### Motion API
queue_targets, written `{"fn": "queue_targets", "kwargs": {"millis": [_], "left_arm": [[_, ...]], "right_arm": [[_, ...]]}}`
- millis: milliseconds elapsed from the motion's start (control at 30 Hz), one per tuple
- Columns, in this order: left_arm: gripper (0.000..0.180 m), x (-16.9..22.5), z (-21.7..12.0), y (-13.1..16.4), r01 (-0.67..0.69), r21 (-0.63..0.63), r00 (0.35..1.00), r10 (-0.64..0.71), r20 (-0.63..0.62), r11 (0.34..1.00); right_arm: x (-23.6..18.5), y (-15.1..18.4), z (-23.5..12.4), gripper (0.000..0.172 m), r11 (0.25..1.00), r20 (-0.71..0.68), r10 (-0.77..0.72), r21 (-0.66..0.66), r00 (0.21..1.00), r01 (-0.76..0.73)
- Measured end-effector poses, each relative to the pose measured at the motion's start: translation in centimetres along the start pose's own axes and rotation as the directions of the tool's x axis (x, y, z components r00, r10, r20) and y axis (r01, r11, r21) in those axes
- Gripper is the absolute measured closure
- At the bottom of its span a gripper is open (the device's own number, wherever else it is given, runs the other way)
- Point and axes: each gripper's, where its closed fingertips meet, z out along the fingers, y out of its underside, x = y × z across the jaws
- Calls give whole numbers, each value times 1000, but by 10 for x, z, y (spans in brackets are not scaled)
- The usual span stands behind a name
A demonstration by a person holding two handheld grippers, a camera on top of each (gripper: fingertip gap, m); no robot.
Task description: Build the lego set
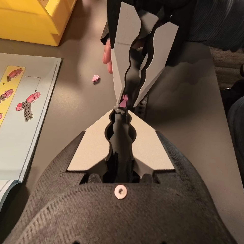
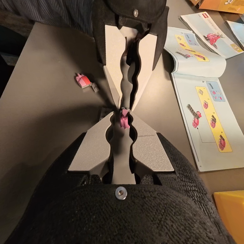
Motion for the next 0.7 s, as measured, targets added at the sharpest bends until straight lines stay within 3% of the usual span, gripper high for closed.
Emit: {"fn": "queue_targets", "kwargs": {"millis": [533, 700], "left_arm": [[165, -7, -3, 1, 22, 5, 999, -22, 25, 1000], [165, -18, -7, 4, 95, 1, 993, -95, 63, 995]], "right_arm": [[5, -2, 0, 144, 999, -43, -39, 19, 998, 40], [24, -3, -2, 134, 979, -217, -202, -18, 955, 203]]}}
